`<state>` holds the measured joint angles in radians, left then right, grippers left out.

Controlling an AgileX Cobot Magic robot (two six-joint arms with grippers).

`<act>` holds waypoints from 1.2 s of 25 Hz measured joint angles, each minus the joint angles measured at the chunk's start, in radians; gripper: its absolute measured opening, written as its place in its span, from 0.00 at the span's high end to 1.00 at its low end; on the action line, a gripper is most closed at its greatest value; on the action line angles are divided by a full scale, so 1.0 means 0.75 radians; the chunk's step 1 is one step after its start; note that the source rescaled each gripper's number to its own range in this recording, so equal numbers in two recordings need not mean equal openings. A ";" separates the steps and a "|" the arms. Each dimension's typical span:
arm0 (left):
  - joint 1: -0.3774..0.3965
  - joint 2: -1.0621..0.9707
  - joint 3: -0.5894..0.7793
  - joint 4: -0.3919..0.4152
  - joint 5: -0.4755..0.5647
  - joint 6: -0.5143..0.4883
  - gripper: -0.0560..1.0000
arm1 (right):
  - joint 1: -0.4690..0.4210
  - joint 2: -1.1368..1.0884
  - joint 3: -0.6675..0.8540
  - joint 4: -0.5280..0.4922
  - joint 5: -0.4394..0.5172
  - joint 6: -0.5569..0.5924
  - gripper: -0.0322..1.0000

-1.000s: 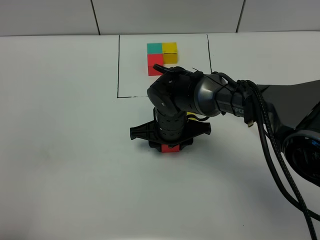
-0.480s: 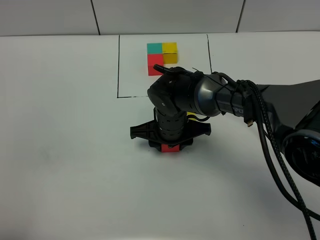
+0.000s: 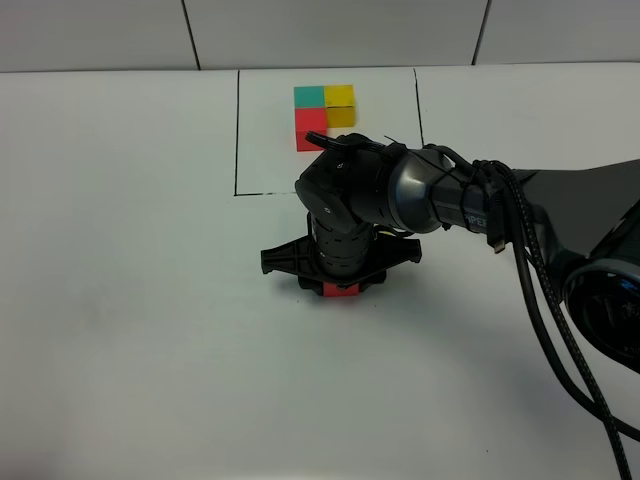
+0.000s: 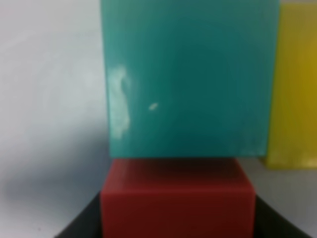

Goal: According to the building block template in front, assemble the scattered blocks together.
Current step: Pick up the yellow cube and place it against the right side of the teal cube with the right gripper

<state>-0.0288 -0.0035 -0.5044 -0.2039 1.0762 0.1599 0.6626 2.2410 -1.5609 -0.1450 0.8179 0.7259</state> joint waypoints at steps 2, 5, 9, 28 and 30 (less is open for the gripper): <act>0.000 0.000 0.000 0.000 0.000 0.000 0.19 | 0.000 0.000 0.000 -0.005 0.000 0.006 0.96; 0.000 0.000 0.000 0.000 0.000 0.000 0.19 | 0.000 0.003 -0.002 -0.027 -0.013 0.033 0.96; 0.000 0.000 0.000 0.000 0.000 0.000 0.19 | 0.000 0.004 -0.004 -0.032 -0.013 0.034 0.96; 0.000 0.000 0.000 0.000 0.000 0.000 0.19 | -0.001 0.005 -0.004 -0.055 -0.035 0.039 0.96; 0.000 0.000 0.000 0.000 0.000 0.000 0.19 | -0.001 0.005 -0.004 -0.055 -0.035 0.039 0.96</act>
<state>-0.0288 -0.0035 -0.5044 -0.2039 1.0762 0.1599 0.6615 2.2448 -1.5640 -0.1863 0.7919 0.7554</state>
